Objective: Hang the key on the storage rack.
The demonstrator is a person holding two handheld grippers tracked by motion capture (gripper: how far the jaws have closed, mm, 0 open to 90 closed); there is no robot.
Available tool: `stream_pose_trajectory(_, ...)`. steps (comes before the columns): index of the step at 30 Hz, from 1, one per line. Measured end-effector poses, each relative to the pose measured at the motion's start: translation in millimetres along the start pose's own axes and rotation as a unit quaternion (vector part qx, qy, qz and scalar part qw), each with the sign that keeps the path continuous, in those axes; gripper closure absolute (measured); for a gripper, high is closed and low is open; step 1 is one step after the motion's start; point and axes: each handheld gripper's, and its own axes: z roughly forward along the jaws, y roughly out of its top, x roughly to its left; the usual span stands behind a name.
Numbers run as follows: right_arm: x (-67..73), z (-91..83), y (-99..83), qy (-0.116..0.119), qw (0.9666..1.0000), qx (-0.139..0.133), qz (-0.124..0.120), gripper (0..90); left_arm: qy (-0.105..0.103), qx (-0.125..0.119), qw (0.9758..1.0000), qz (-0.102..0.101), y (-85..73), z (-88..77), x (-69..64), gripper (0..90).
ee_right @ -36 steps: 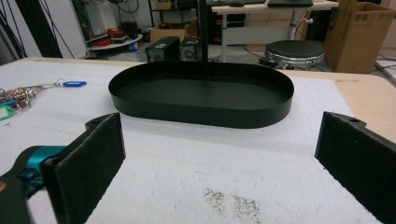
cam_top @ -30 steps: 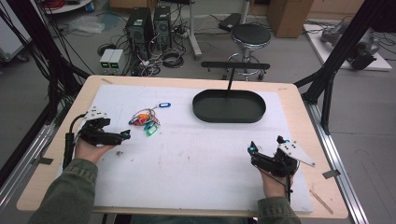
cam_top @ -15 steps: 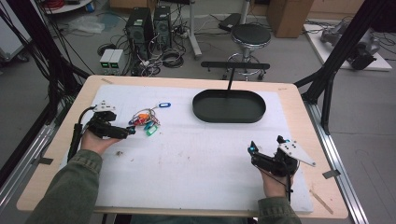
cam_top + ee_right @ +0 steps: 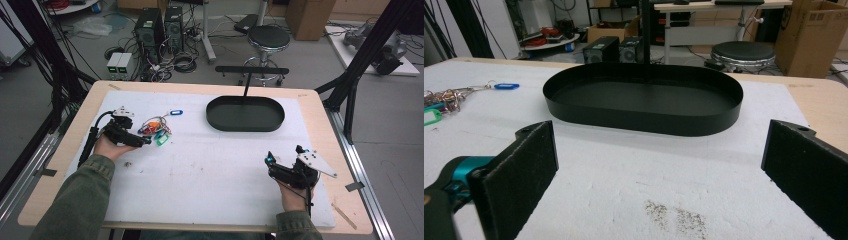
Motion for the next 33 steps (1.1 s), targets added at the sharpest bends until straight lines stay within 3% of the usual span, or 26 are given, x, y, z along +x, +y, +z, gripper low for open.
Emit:
stream_pose_trajectory(6,-0.7,0.1,0.0,0.002,1.0,0.003,0.002,0.5,-0.014,0.024,0.9995,0.012,10.0,13.4,2.9,2.9)
stream_pose_trajectory(12,-0.8,0.8,-0.1,0.004,1.0,0.006,0.002,0.5,-0.018,0.043,0.9982,0.037,20.1,26.4,5.7,11.4)
stream_pose_trajectory(15,-1.6,1.4,-0.2,0.005,1.0,0.004,0.002,0.5,-0.024,0.048,0.9971,0.055,25.0,31.1,5.5,19.3)
stream_pose_trajectory(18,-2.5,0.7,-0.1,0.006,0.9999,0.004,0.007,0.5,-0.021,0.05,0.9968,0.059,29.9,34.8,6.3,32.2)
stream_pose_trajectory(22,-4.1,-0.5,-0.4,0.005,0.9999,0.002,0.009,0.5,-0.016,0.067,0.9952,0.069,33.3,40.3,7.1,42.6)
stream_pose_trajectory(31,-6.2,-1.1,-1.6,0.004,0.9999,0.005,0.014,0.5,-0.009,0.084,0.9939,0.072,31.3,50.2,4.5,48.2)
stream_pose_trajectory(32,-6.5,-0.8,-1.6,0.004,0.9999,0.005,0.013,0.5,-0.008,0.082,0.9938,0.074,31.5,50.3,3.6,49.8)
stream_pose_trajectory(33,-6.4,-0.6,-1.7,0.004,0.9999,0.006,0.013,0.5,-0.009,0.079,0.9935,0.081,31.7,49.9,2.1,58.9)
